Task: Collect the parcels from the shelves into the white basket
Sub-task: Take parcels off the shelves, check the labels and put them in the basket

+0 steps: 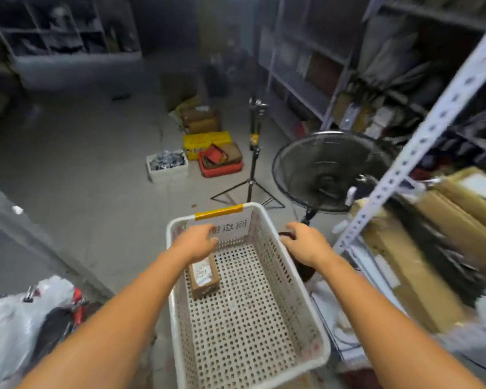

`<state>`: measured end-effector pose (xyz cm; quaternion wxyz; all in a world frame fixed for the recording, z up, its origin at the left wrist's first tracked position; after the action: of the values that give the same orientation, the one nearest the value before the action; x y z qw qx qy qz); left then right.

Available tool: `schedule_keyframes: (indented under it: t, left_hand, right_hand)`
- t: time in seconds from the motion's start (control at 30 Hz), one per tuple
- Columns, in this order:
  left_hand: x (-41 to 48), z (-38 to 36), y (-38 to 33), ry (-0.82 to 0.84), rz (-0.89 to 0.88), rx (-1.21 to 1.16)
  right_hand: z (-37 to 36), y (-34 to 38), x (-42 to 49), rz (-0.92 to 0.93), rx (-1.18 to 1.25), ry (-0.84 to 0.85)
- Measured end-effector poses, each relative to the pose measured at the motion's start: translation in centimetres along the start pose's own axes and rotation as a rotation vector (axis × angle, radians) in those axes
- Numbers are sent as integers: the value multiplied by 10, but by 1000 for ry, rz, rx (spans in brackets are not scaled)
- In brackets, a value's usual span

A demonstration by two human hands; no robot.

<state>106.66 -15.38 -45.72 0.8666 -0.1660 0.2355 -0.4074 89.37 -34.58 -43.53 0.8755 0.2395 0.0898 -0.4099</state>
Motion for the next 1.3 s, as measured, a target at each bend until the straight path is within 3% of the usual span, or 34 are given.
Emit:
schedule_keyframes:
  t: [0.3,0.53,0.77,0.93,1.1,1.3]
  left_hand:
    - [-134,34,-162,-85,-141,143]
    - [-202,-25,-339,-59,-364,245]
    - [-232,-139,-578,87,-809,308]
    - [-260,-232,-743,248,-1046,318]
    - [-325,-323,-866,367,-1422,346]
    - [-425,-379,-916,484,-1739,406]
  right_hand:
    - [96,-78,-174,25,137,-212]
    - [149,-241,-325,-122,164,-305]
    - [213,-462,-489,-569,182,-487]
    - [228,-573,-613,-876,252,-626]
    - [221,-620,-711,-1154,325,-764]
    - [177,-597,-811,-1477,418,-813]
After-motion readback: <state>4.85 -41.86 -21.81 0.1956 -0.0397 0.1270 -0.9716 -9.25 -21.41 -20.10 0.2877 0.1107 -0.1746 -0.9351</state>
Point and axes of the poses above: each hand's wrist, its own x-axis towards the middle knuckle, its own z-axis out of the back of the hand, y = z × x, the point moved 6 cm from there along x, towards the middle knuckle, and after that the axes turned 8 degrees about -z, right-handed, at the moved point
